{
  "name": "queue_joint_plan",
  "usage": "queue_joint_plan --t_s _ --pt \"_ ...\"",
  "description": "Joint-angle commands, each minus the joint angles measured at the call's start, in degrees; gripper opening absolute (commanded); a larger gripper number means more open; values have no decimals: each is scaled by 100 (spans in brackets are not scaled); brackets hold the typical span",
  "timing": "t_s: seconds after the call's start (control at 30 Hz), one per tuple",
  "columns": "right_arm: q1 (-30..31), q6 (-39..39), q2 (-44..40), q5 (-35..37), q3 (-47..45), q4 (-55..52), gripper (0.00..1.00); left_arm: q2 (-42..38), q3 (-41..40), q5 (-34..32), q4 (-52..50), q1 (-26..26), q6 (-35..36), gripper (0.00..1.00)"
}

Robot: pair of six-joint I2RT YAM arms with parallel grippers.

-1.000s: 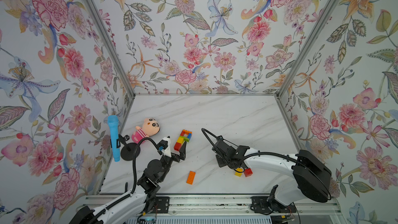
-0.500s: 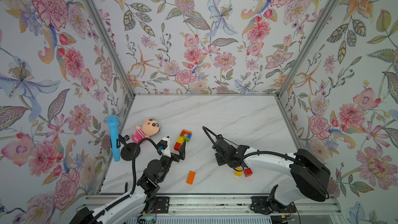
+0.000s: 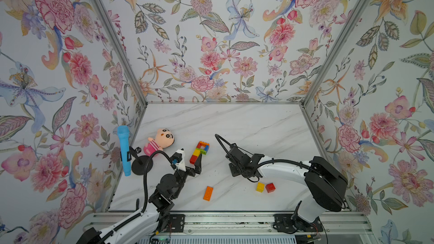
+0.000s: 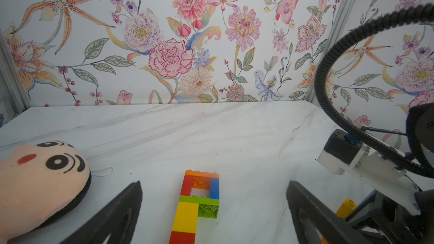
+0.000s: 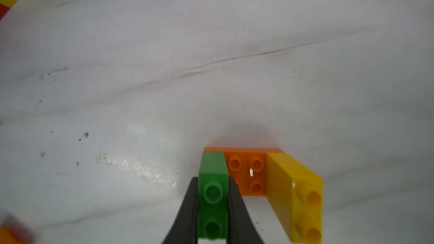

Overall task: Assemble the letter p with lego
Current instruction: Assemble the lego brick with the lego brick.

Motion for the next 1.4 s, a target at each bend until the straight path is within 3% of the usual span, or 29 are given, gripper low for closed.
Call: queue_joint_plan --t_s 0.0,0.37,0.83,1.17,1.37 --pt "12 -105 650 -853 -238 -1374 0 -76 -317 -165 -41 73 95 99" --pt "-23 -184 959 -865 -18 -1486 0 -263 -306 -210 -225 84 129 99" --pt "-80 -295 550 -958 380 -1475 0 94 -7 -197 -501 148 -107 99" --pt "-74 -453 343 -1109 552 -1416 29 298 105 -89 -727 181 -250 99" --pt "-81 -517 85 -1185 640 -1402 43 552 613 673 -1621 427 -734 99"
